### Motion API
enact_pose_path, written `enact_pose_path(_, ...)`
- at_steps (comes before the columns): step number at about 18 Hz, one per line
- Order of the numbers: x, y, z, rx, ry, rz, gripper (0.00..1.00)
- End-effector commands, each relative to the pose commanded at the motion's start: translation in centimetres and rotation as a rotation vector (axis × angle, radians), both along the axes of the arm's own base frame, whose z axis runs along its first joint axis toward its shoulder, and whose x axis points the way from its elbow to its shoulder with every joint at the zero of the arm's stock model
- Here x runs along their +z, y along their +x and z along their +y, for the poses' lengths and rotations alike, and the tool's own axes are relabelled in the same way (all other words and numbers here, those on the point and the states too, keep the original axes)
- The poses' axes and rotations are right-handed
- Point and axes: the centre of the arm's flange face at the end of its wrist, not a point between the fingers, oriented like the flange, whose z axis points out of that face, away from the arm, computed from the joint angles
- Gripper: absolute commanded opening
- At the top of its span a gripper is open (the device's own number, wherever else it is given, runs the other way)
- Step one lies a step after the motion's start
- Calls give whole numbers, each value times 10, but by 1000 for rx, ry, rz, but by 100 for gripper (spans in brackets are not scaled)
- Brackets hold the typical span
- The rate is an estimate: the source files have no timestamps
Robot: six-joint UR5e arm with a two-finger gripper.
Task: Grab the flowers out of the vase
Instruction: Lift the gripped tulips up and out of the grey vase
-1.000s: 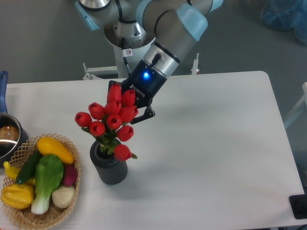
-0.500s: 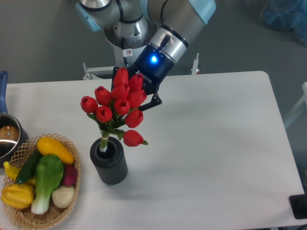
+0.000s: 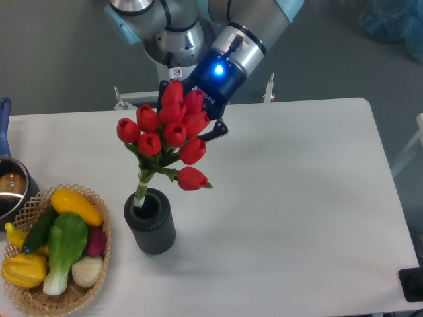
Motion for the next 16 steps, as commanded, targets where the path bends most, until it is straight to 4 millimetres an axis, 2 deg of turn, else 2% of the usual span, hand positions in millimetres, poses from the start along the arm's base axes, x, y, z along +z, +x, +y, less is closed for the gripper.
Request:
enact_pose_path(5, 16, -15, -11, 26, 44, -29, 28)
enact_pose_path(9, 18, -35, -29, 64, 57, -4, 28)
enact_pose_path(16, 21, -55, -46, 94, 65, 64, 28)
